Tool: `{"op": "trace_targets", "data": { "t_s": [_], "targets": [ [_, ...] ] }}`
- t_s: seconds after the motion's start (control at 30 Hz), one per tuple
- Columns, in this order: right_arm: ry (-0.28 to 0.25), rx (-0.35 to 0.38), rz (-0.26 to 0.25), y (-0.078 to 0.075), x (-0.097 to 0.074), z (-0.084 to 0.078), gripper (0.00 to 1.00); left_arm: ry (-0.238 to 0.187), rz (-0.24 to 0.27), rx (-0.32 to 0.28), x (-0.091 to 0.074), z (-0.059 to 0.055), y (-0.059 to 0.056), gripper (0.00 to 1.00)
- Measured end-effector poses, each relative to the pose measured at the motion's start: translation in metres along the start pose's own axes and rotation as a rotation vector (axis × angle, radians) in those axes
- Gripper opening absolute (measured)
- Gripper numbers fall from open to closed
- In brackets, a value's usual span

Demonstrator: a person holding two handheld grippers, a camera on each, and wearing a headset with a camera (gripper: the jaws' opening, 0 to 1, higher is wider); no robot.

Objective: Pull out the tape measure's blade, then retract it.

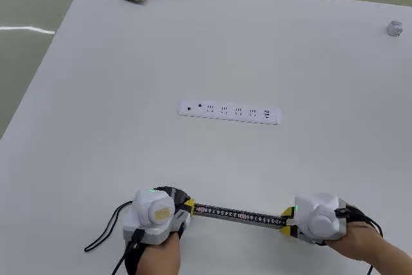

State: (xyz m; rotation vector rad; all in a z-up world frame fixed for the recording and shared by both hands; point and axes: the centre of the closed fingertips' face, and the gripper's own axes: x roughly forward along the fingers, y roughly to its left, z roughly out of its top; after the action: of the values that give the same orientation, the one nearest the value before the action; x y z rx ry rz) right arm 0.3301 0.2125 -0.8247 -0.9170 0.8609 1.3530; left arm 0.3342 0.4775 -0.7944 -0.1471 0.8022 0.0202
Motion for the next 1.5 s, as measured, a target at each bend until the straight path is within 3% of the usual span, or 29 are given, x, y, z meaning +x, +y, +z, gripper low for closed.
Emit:
{"op": "trace_targets", "data": {
  "t_s": [0.57, 1.5],
  "targets": [
    [-0.019, -0.041, -0.063, -0.008, 0.003, 0.008, 0.13, 0.004, -0.002, 0.003, 0.0, -0.001, 0.0, 0.6],
    [-0.037, -0.05, -0.034, -0.007, 0.01, 0.025, 0.13, 0.021, -0.01, 0.011, 0.0, -0.001, -0.001, 0.6]
  ]
}}
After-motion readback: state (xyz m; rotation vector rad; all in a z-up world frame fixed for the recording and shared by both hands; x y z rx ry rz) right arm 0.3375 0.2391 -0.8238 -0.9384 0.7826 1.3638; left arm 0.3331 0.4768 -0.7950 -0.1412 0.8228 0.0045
